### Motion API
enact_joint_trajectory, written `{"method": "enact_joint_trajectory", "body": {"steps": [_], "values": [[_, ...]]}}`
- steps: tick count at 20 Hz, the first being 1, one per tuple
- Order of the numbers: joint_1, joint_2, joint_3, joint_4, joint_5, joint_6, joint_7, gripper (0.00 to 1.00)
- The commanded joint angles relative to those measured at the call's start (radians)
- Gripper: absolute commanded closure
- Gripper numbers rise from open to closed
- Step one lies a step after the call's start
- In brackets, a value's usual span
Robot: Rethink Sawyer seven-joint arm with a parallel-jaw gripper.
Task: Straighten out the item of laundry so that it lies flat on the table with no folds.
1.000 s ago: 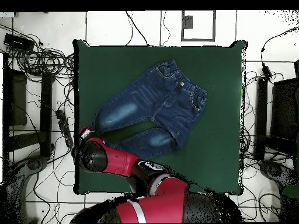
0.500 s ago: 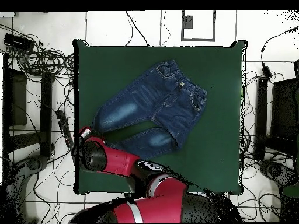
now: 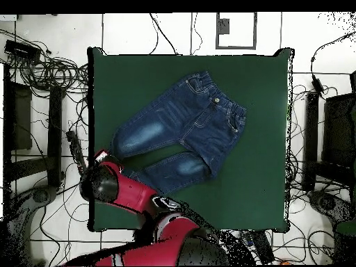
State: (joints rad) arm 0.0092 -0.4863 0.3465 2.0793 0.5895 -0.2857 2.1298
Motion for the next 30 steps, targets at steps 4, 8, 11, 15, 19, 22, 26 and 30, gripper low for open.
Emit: {"method": "enact_joint_trajectory", "body": {"steps": [4, 8, 11, 15, 19, 22, 26, 30], "values": [[0.200, 0.007, -0.090, -0.153, 0.405, 0.019, 0.222, 1.00], [0.278, 0.018, -0.124, -0.176, 0.620, 0.019, 0.133, 1.00], [0.308, 0.020, -0.095, -0.177, 0.828, -0.033, 0.021, 1.00], [0.295, 0.010, -0.015, -0.172, 0.986, -0.121, -0.071, 1.00], [0.271, -0.009, 0.056, -0.161, 1.095, -0.192, -0.136, 1.00], [0.239, -0.027, 0.142, -0.150, 1.207, -0.280, -0.191, 1.00], [0.197, -0.042, 0.226, -0.127, 1.300, -0.370, -0.227, 1.00], [0.171, -0.044, 0.274, -0.120, 1.340, -0.434, -0.235, 1.00]]}}
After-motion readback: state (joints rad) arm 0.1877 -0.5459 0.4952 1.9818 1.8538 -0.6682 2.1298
